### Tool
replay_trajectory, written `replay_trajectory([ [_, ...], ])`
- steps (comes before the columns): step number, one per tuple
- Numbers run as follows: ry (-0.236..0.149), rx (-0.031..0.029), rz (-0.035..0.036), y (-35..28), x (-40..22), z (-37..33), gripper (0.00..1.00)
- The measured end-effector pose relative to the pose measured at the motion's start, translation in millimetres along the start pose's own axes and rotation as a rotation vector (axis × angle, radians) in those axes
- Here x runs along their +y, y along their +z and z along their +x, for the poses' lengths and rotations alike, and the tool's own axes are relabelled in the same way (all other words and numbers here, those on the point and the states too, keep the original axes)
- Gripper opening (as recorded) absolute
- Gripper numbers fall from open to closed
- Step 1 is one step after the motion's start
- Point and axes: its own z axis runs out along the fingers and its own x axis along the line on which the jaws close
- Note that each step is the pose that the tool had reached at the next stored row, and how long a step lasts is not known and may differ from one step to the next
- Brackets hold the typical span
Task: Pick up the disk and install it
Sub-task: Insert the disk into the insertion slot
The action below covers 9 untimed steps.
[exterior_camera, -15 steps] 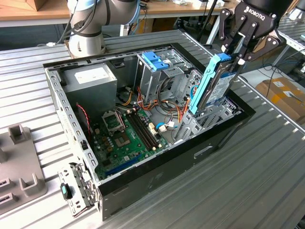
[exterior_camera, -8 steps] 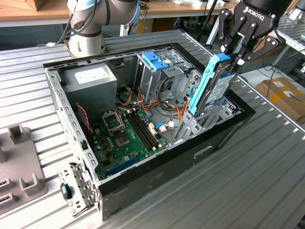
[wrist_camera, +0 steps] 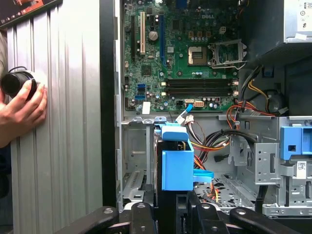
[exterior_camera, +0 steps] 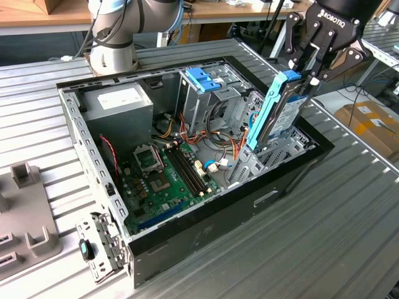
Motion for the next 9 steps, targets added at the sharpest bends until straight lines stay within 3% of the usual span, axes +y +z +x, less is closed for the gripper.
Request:
replay_trajectory([
  [9,0.0,-0.0002,0.0,2.2,0.1,0.0,0.35],
])
